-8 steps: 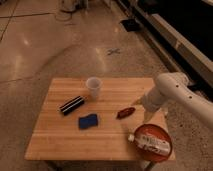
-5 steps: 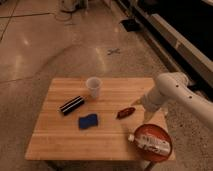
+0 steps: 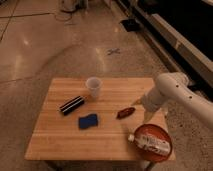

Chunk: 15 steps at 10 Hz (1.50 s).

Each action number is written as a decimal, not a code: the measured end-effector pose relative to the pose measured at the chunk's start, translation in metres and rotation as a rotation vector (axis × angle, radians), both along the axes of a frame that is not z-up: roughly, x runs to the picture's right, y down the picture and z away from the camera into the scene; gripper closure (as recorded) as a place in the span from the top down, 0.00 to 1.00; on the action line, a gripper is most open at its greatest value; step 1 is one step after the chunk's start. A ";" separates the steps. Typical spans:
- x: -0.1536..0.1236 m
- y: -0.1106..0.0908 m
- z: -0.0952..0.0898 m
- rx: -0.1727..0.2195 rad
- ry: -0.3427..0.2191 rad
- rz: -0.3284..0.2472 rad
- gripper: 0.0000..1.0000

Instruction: Drag the pepper across the table

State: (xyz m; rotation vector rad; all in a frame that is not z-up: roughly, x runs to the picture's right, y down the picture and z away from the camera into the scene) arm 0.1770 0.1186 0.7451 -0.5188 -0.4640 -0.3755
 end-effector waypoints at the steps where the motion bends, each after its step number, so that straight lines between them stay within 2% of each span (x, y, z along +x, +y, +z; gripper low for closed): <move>1: 0.000 0.000 0.000 0.000 0.000 0.000 0.67; 7: 0.001 0.000 0.000 0.001 0.000 -0.002 0.67; 8: 0.000 -0.002 0.006 0.010 -0.002 -0.015 0.67; 11: -0.025 -0.014 0.062 0.063 -0.040 -0.111 0.67; 14: -0.026 -0.015 0.109 0.083 -0.029 -0.204 0.67; 15: -0.022 -0.015 0.119 0.082 -0.017 -0.229 0.67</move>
